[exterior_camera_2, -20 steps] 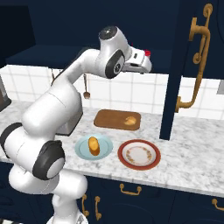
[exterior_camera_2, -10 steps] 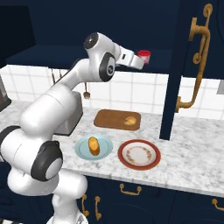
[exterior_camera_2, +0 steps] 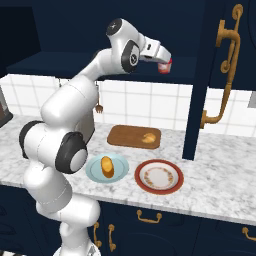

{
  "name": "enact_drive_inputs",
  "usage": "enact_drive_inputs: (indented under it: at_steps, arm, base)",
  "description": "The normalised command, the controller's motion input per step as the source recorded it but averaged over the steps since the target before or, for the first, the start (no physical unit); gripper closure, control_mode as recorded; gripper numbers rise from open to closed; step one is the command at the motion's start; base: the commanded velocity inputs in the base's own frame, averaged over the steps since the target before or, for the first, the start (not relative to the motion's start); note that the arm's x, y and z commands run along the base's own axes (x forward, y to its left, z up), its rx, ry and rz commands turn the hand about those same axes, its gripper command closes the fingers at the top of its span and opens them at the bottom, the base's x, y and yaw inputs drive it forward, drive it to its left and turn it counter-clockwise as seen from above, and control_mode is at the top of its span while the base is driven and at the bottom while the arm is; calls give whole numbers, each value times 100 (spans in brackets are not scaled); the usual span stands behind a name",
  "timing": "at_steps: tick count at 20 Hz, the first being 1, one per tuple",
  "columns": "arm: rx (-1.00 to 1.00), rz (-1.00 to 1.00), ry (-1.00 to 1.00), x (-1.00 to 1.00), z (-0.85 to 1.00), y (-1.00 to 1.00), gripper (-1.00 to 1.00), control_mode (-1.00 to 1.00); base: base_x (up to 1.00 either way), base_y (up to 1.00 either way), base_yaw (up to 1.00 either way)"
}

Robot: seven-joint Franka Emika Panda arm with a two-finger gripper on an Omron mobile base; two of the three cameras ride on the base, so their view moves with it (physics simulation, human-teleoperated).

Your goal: From the different types of pastries on the counter, select a croissant and place it on the cutting board. Then retrieve a jar of jam from the cabinet and place it alongside the croissant on the cutting board.

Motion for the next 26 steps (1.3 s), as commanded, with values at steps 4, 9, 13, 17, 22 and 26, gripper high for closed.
enact_drive_inputs:
  at_steps: [4, 9, 13, 17, 22, 26]
  arm:
    - [0, 0, -4, 0, -4, -18, -100, -100]
    - [0, 0, -5, 10, -6, -15, -100, -100]
    - [0, 0, -1, 10, -12, -17, -100, -100]
    - [0, 0, 0, 6, 0, -10, -100, -100]
    - [0, -2, 0, 3, 0, 0, -100, -100]
    - [0, -3, 4, 2, 0, 0, -100, -100]
  base:
    - [0, 0, 0]
    - [0, 0, 0]
    - [0, 0, 0]
    - [0, 0, 0]
    - [0, 0, 0]
    - [0, 0, 0]
